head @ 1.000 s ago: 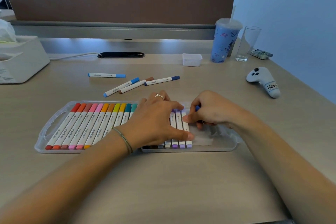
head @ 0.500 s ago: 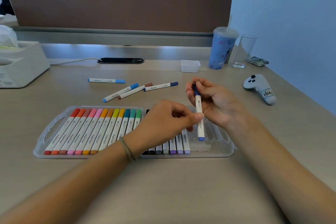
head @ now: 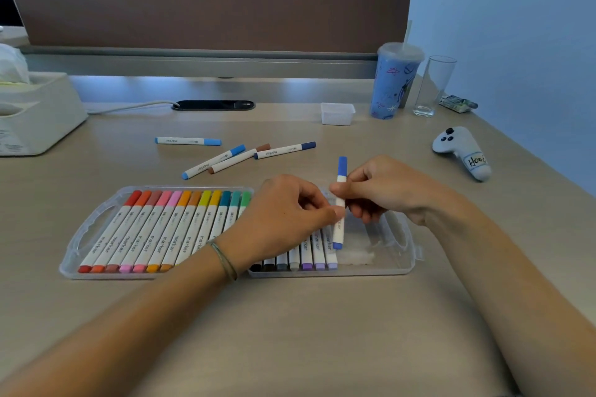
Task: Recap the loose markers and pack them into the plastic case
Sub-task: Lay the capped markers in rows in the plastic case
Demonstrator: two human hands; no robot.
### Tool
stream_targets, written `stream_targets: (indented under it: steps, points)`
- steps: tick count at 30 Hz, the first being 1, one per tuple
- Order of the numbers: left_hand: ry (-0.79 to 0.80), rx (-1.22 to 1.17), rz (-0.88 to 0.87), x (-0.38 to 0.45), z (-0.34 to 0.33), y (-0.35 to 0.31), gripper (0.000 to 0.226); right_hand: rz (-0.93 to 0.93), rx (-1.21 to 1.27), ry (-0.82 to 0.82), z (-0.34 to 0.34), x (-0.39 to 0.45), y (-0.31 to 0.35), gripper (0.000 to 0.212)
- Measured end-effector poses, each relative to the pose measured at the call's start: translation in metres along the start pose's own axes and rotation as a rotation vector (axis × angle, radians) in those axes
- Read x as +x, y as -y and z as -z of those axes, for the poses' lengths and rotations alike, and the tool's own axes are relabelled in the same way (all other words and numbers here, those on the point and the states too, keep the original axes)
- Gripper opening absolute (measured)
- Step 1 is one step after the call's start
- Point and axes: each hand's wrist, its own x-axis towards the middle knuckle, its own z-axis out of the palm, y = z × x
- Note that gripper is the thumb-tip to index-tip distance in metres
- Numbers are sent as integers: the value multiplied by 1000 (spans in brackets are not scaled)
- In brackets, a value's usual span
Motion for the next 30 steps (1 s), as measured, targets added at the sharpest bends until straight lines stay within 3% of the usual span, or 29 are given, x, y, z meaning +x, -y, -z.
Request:
stream_targets:
  steps: [5, 12, 19, 23, 25, 28, 30]
  points:
    - [100, 255, 18, 4, 23, 6, 17, -103, -72, 123, -4, -1, -2, 32]
    - [276, 365, 29, 6, 31, 10, 33, -141, -226, 99, -17, 2, -1, 36]
    - [278, 406, 18, 6, 30, 11, 37, -96, -400, 26, -24, 5, -2, 36]
    - [309, 321, 17, 9, 36, 11, 24, -28, -436, -24, -20, 7, -4, 41]
    - [223, 285, 5, 23, 40, 13, 15, 45, -399, -150, -17, 14, -6, 46]
    - [-31, 406, -37, 61, 41, 25, 2, 114, -300, -264, -21, 25, -11, 48]
    - [-162, 558, -49, 89, 38, 34, 13, 144, -287, -283, -27, 28, -15, 48]
